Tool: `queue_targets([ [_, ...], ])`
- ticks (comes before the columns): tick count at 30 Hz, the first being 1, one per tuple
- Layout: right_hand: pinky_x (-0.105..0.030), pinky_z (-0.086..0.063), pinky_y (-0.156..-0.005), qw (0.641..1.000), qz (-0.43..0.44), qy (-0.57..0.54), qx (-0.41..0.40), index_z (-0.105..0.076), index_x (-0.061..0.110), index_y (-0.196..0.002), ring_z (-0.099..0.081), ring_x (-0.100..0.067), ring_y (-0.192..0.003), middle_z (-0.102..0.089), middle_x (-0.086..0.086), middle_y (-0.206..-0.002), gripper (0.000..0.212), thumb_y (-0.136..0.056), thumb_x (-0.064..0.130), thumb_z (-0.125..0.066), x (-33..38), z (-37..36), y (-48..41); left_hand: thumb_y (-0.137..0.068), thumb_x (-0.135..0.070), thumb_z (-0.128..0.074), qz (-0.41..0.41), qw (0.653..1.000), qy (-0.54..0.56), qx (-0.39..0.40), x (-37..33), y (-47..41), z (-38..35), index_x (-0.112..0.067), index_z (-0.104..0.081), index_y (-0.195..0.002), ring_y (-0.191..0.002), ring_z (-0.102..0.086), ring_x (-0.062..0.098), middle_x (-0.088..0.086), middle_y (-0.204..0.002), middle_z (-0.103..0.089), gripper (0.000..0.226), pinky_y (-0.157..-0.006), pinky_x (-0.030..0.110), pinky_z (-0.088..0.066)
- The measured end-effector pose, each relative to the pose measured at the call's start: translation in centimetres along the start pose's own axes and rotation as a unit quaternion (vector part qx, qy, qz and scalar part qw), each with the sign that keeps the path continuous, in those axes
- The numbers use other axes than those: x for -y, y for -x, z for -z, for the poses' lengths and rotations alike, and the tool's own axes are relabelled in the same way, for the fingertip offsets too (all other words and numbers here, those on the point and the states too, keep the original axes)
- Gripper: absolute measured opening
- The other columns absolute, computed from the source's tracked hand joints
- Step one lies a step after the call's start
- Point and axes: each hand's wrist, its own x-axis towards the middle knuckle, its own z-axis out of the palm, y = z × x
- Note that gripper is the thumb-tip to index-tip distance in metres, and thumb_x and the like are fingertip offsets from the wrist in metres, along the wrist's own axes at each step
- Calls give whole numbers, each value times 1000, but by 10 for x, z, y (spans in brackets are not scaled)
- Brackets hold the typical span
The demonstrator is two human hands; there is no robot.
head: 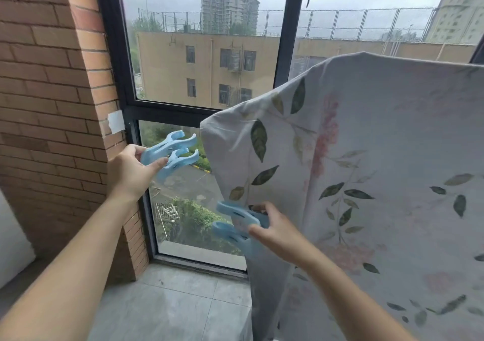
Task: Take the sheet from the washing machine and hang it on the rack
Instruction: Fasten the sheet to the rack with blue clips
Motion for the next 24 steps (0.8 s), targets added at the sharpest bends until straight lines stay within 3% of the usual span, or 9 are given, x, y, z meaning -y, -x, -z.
queue_targets([
  [5,-35,-52,-82,998,37,-45,-39,-43,21,-126,-55,-16,-98,-50,2,-115,63,-68,46,-50,26,17,-28,-70,-41,-80,25,998,-53,-22,18,-2,16,-11,-58,-105,-87,-59,26,10,-102,-64,51,-71,34,-50],
  [7,-30,-51,-73,994,51,-58,-77,-43,21,-123,-57,-16,-90,-52,1,-107,61,-68,47,-50,34,32,-38,-70,-36,-80,15,998,-59,-12,15,-1,18,-10,-55,-111,-94,-55,25,10,-110,-58,55,-77,35,-48],
  [9,-23,-43,-63,985,53,-51,-154,-44,21,-121,-55,-13,-84,-54,0,-104,62,-68,50,-50,38,55,-50,-72,-33,-79,-6,998,-57,4,7,-1,16,-10,-51,-116,-96,-52,24,9,-114,-52,57,-81,35,-45],
  [12,-28,-38,-66,953,3,50,-297,-43,21,-119,-56,-19,-93,-57,-1,-110,60,-72,57,-53,32,77,-73,-73,-36,-77,-39,998,-44,18,-9,-1,9,-12,-48,-124,-101,-52,24,8,-118,-50,64,-84,36,-46],
  [13,-28,-39,-67,956,-17,97,-277,-42,20,-119,-56,-20,-93,-58,-2,-112,58,-75,56,-55,30,75,-79,-73,-38,-77,-49,998,-36,19,-15,-2,6,-12,-47,-126,-102,-52,23,8,-119,-50,66,-85,36,-46],
  [16,-32,-48,-77,984,-36,158,-70,-41,20,-123,-56,-19,-92,-59,-4,-115,57,-79,52,-58,20,49,-85,-73,-38,-77,-74,997,-8,13,-36,-3,-4,-11,-47,-128,-100,-50,19,9,-121,-51,69,-86,32,-43],
  [20,-30,-46,-81,988,43,124,-79,-35,26,-132,-54,-17,-98,-53,-1,-122,63,-77,45,-61,19,75,-76,-73,-37,-78,-136,990,33,24,-65,-10,-11,-11,-46,-130,-96,-47,12,6,-119,-51,70,-84,25,-41],
  [24,-24,-43,-88,978,125,160,-53,-16,39,-143,-50,-14,-102,-40,2,-124,87,-73,35,-69,28,110,-64,-72,-37,-79,-229,967,72,90,-97,-16,-21,-10,-44,-134,-99,-53,13,3,-116,-52,76,-84,26,-46],
])
